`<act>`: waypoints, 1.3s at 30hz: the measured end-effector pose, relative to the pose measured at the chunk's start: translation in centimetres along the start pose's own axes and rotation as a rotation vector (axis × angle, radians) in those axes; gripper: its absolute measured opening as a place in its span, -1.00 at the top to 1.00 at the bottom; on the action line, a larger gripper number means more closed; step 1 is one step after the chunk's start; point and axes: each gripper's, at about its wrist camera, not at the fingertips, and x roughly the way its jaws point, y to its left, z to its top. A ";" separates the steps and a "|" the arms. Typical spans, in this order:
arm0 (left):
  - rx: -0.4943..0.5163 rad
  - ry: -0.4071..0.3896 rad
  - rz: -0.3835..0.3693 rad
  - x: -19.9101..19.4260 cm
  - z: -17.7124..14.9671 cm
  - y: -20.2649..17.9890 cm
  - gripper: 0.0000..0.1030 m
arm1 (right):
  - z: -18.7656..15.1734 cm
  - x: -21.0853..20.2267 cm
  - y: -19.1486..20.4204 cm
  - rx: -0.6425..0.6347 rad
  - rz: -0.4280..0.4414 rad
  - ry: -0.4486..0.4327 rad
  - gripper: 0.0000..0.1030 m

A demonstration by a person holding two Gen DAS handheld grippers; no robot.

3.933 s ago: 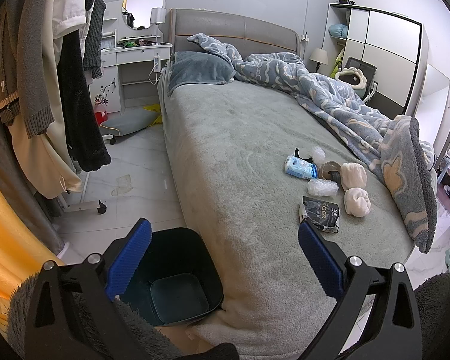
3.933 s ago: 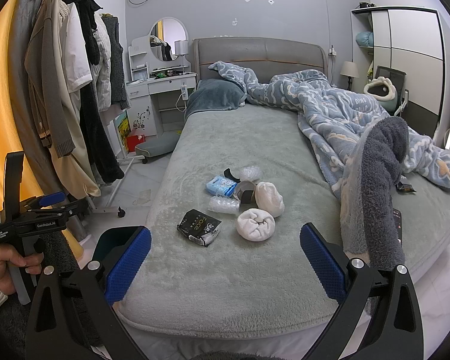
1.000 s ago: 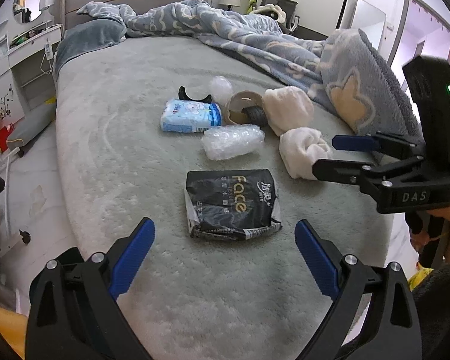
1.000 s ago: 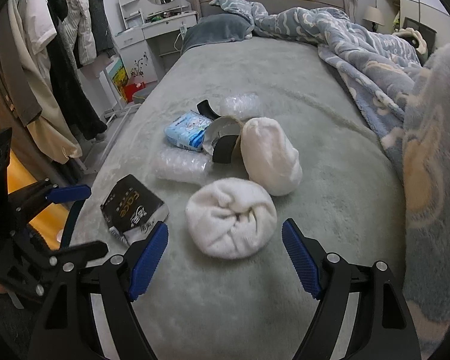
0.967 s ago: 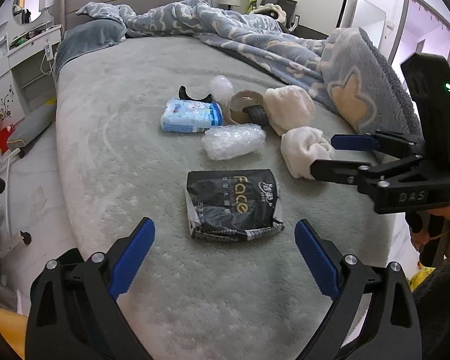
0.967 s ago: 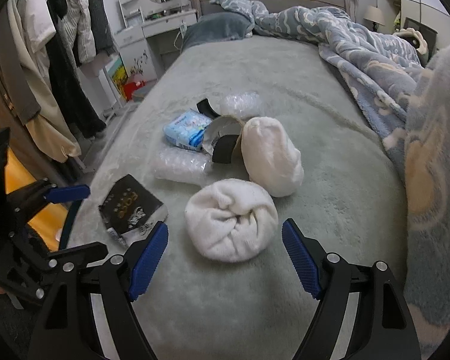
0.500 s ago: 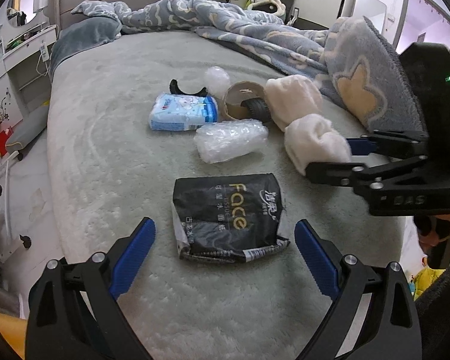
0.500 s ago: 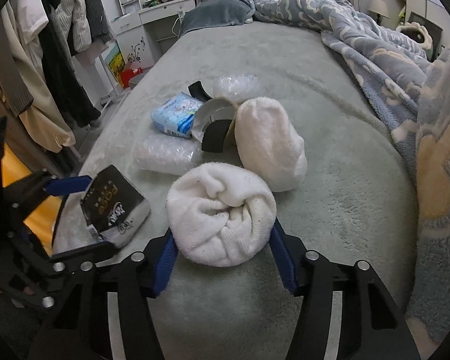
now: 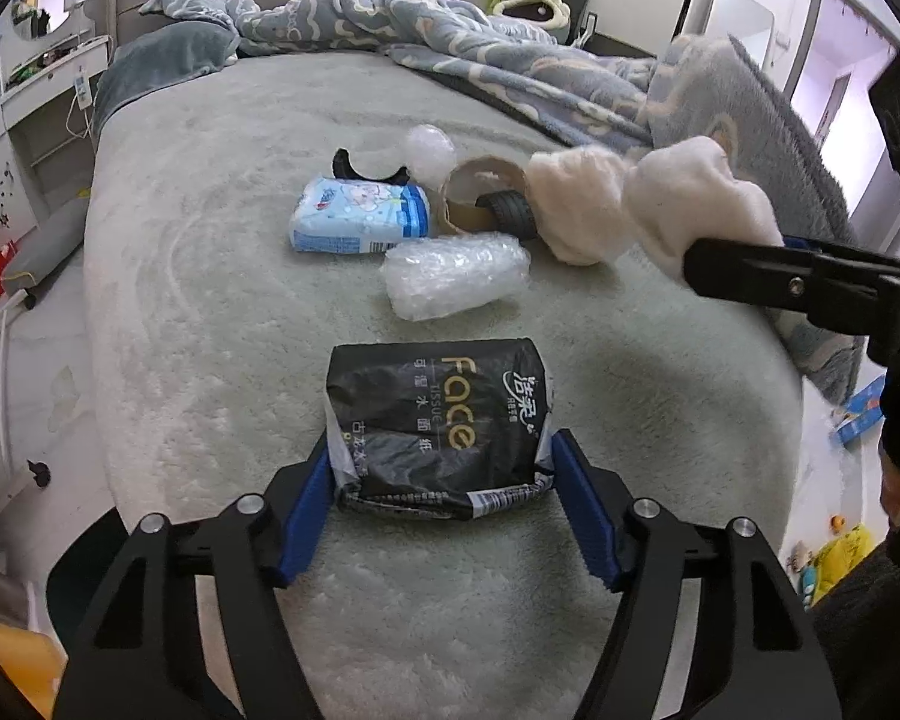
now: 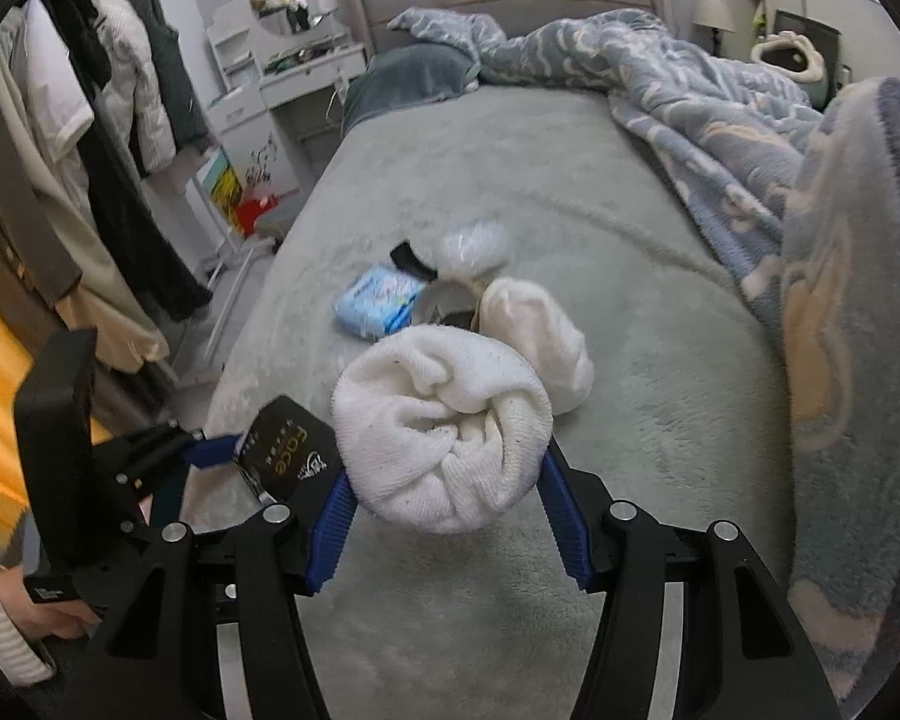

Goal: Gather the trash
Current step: 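Grasp the white towel ball with the right tool while the left tool grasps the black packet, then carry the black packet and towel ball over the green bin with both tools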

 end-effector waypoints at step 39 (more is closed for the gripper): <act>-0.275 -0.125 0.233 -11.6 -5.5 14.4 -0.36 | -0.2 0.4 14.1 -0.065 0.131 -0.062 -0.13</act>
